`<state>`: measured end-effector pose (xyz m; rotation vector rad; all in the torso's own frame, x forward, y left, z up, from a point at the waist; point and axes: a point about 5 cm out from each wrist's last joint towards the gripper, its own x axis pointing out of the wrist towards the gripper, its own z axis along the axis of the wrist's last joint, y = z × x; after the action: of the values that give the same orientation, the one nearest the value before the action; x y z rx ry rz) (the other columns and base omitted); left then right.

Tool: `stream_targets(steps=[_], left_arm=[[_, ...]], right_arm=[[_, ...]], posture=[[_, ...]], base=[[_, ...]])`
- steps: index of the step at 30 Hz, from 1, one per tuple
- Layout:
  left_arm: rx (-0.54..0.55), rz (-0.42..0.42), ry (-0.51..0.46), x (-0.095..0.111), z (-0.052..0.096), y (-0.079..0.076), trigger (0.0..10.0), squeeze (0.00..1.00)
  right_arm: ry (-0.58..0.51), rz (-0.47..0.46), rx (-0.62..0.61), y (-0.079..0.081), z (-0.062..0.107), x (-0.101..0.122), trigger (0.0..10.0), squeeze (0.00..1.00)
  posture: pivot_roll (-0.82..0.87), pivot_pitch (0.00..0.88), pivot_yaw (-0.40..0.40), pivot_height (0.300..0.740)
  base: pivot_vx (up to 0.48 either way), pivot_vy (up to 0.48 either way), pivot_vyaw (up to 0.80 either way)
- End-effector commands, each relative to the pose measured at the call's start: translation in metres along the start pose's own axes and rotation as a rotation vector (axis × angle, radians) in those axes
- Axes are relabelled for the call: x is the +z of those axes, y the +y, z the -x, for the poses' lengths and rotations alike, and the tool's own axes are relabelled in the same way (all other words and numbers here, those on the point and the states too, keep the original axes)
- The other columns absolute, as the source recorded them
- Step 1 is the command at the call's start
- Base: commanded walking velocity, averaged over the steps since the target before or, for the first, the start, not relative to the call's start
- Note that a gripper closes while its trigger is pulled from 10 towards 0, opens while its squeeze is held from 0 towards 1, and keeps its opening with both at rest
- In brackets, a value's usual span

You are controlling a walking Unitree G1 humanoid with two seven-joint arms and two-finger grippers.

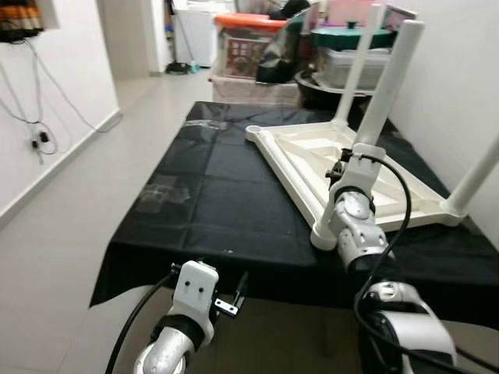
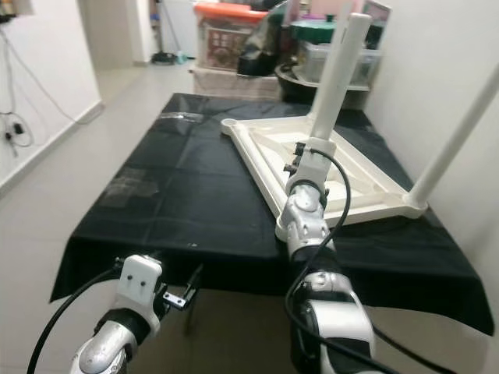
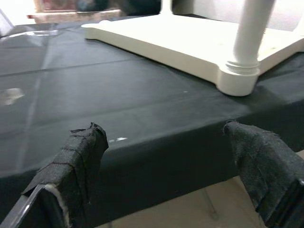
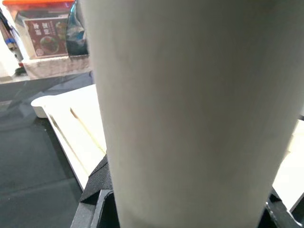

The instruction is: Building children table

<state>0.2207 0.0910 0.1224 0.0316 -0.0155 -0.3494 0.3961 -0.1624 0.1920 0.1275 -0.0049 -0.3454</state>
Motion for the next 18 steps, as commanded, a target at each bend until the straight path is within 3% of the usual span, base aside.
stream_targets(steps=[1,2,4,5,6,8,9,10,11,14,15,16,17,18], left_arm=[[-0.005,0.004,0.018,-0.004,0.000,-0.001,10.0,0.00],[-0.004,0.004,0.018,-0.004,0.000,-0.001,10.0,0.00],[-0.004,0.004,0.018,-0.004,0.000,-0.001,10.0,0.00],[-0.003,0.004,0.018,-0.004,0.000,-0.001,10.0,0.00],[-0.002,0.004,0.017,-0.004,0.000,-0.001,10.0,0.00],[-0.002,0.004,0.016,-0.004,-0.001,0.000,10.0,0.00],[-0.003,0.005,0.016,-0.004,-0.001,0.000,10.0,0.00],[-0.003,0.005,0.016,-0.004,-0.001,0.000,10.0,0.00],[-0.004,0.006,0.016,-0.004,-0.001,0.000,10.0,0.00],[-0.003,0.006,0.016,-0.004,-0.001,0.000,10.0,0.00],[-0.003,0.006,0.016,-0.004,-0.001,0.000,10.0,0.00],[-0.003,0.006,0.016,-0.004,-0.001,0.000,10.0,0.00],[-0.003,0.005,0.015,-0.004,-0.001,0.001,10.0,0.00],[-0.003,0.005,0.015,-0.004,-0.001,0.001,10.0,0.00]], right_arm=[[0.052,-0.050,0.090,0.017,0.006,-0.014,10.0,0.00],[0.037,-0.099,0.200,0.029,0.008,-0.012,10.0,1.00],[0.037,-0.099,0.200,0.029,0.008,-0.012,10.0,1.00],[0.009,-0.129,0.289,0.038,0.010,-0.008,10.0,1.00],[0.014,-0.220,0.422,0.046,0.010,-0.005,10.0,0.00],[-0.001,-0.307,0.647,0.052,0.010,0.005,10.0,0.00],[0.010,-0.316,0.791,0.053,0.011,0.008,10.0,0.00],[0.010,-0.316,0.791,0.053,0.011,0.008,10.0,0.00],[0.042,-0.282,0.959,0.052,0.016,0.011,10.0,0.00],[0.056,-0.248,1.056,0.050,0.019,0.012,10.0,0.00],[0.073,-0.206,1.179,0.047,0.024,0.013,10.0,0.00],[0.073,-0.206,1.179,0.047,0.024,0.013,10.0,0.00],[0.087,-0.163,1.334,0.045,0.030,0.015,10.0,0.00],[0.087,-0.163,1.334,0.045,0.030,0.015,10.0,0.00]], posture=[[0.09,0.006,-0.076,0.740],[0.09,0.007,-0.078,0.740],[0.09,0.007,-0.078,0.740],[0.09,0.008,-0.077,0.740],[0.09,0.008,-0.076,0.740],[0.09,0.011,-0.074,0.740],[0.09,0.009,-0.075,0.740],[0.09,0.009,-0.075,0.740],[0.09,0.011,-0.076,0.740],[0.09,0.011,-0.077,0.740],[0.09,0.013,-0.076,0.740],[0.09,0.013,-0.076,0.740],[0.09,0.013,-0.078,0.740],[0.09,0.013,-0.078,0.740]], base=[[0.000,0.000,0.00],[0.000,0.000,0.00],[0.000,0.000,0.00],[0.000,0.000,0.00],[0.000,0.000,0.00],[0.000,0.000,0.00],[0.000,0.000,0.00],[0.000,0.000,0.00],[0.000,0.000,0.00],[0.000,0.000,0.00],[0.000,0.000,0.00],[0.000,0.000,0.00],[0.000,0.000,0.00],[0.000,0.000,0.00]])
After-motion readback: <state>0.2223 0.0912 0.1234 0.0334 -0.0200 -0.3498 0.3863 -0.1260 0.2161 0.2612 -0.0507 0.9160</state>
